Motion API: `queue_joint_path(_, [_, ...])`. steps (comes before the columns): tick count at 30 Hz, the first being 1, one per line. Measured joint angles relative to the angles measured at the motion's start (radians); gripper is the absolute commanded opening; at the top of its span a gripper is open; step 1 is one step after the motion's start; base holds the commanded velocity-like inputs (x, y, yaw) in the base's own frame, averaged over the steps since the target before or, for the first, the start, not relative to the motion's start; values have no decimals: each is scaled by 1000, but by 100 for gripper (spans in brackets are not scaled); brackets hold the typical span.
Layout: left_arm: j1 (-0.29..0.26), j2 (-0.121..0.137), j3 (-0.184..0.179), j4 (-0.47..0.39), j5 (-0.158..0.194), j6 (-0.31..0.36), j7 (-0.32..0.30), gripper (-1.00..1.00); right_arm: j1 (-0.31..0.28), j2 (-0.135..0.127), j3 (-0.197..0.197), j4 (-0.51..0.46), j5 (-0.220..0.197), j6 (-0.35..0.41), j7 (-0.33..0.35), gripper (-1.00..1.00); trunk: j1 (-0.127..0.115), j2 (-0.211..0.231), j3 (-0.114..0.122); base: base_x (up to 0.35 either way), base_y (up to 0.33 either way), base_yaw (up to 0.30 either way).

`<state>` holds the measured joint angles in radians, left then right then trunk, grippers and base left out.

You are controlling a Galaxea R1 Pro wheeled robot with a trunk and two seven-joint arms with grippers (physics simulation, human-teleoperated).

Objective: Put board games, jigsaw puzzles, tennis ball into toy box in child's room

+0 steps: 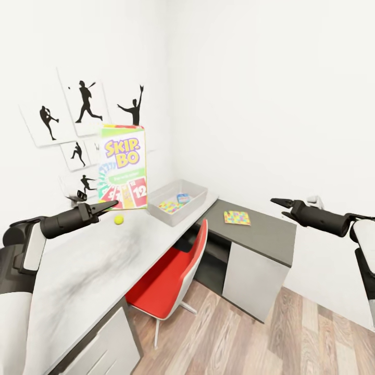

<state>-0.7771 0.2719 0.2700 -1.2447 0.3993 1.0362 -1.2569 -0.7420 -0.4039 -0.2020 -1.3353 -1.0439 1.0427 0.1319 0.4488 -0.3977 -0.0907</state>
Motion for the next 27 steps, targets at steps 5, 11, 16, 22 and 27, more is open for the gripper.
queue_joint_path(5, [-1, -3, 1, 19, 1, 1, 5, -100, 18, 59, 5, -29, 7, 0, -1, 100, 0, 0, 1, 321, -9, 0])
queue_joint_path(11, [-1, -6, 2, 22, 1, 0, 8, -100, 34, 73, 5, -35, 9, 0, -1, 100, 0, 0, 10, 170, -57, 0])
queue_joint_path(16, [-1, -7, 3, 21, 0, 1, 9, -100, 38, 78, 7, -39, 9, 0, -2, 100, 0, 0, 18, 22, -8, 0])
queue_joint_path(22, [-1, -7, 3, 22, 2, 1, 9, -100, 39, 92, 9, -41, 8, 0, -1, 100, 0, 0, 28, 133, -1, 0])
queue_joint_path(27, [-1, -7, 3, 22, 1, 0, 9, -100, 38, 116, 11, -39, 11, 0, -3, 100, 0, 0, 36, 264, -8, 0])
